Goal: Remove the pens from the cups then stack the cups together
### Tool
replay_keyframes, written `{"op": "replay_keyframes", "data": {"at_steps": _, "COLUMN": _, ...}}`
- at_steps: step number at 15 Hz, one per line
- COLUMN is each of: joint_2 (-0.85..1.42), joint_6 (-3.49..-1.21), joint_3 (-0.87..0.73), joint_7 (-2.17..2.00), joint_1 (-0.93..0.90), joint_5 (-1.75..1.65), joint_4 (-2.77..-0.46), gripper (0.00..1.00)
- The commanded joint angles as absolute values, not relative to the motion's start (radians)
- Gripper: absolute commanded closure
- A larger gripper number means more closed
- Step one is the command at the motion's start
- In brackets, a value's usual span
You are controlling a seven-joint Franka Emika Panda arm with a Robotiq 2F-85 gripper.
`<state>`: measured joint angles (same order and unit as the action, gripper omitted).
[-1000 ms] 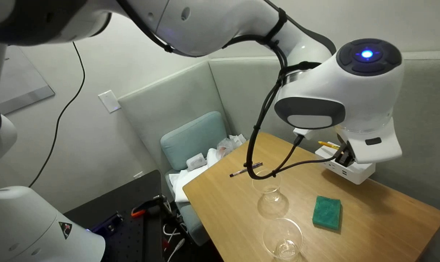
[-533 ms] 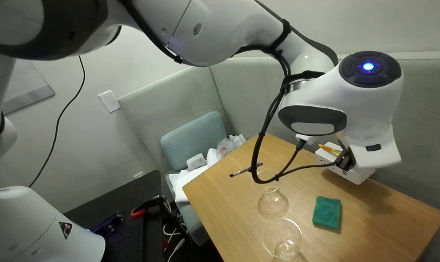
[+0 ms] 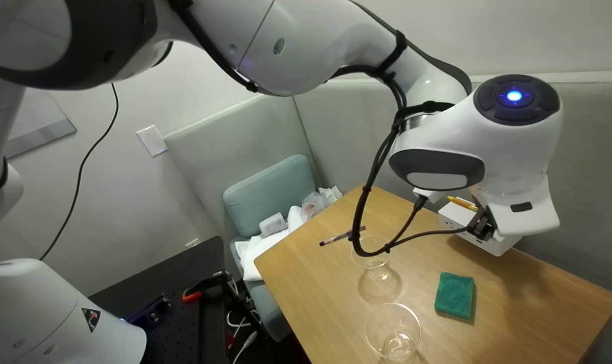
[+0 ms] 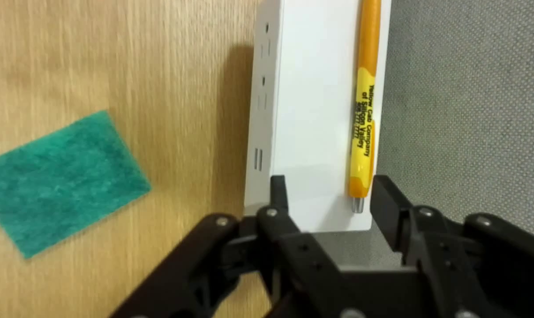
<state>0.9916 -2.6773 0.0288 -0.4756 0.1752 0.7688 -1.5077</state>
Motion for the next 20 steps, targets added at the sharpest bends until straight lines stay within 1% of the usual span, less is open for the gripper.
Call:
{"op": "replay_keyframes", "data": {"at_steps": 1, "joint_2": 0.908, "joint_6": -2.674, "joint_3": 0.041, "joint_7": -0.44, "joint_1": 0.185, "joint_5": 0.8, "joint_4": -1.593, "gripper": 0.15}}
{"op": "replay_keyframes", "data": {"at_steps": 3, "joint_2": 0.833, "joint_6": -2.68, "joint_3": 0.044, "joint_7": -0.406, "joint_1": 0.186, "joint_5": 0.799, "joint_4": -1.672, "gripper": 0.0}}
{"op": "replay_keyframes", "data": {"at_steps": 9, "joint_2": 0.563, "joint_6": -2.593, "joint_3": -0.019, "joint_7": -0.364, "joint_1": 0.122, "joint_5": 0.687, "joint_4": -1.959, "gripper": 0.0}}
{"op": "replay_keyframes", "data": {"at_steps": 17, "joint_2": 0.229, "joint_6": -2.522, "joint_3": -0.065, "joint_7": -0.302, "joint_1": 0.046, "joint_5": 0.32, "joint_4": -2.372, "gripper": 0.0}}
{"op": "replay_keyframes", "data": {"at_steps": 19, "joint_2": 0.179, "joint_6": -2.513, "joint_3": -0.089, "joint_7": -0.317, "joint_1": 0.028, "joint_5": 0.185, "joint_4": -2.432, "gripper": 0.0}}
{"op": "replay_keyframes", "data": {"at_steps": 20, "joint_2": 0.267, "joint_6": -2.536, "joint_3": -0.062, "joint_7": -0.329, "joint_1": 0.051, "joint_5": 0.262, "joint_4": -2.348, "gripper": 0.0}}
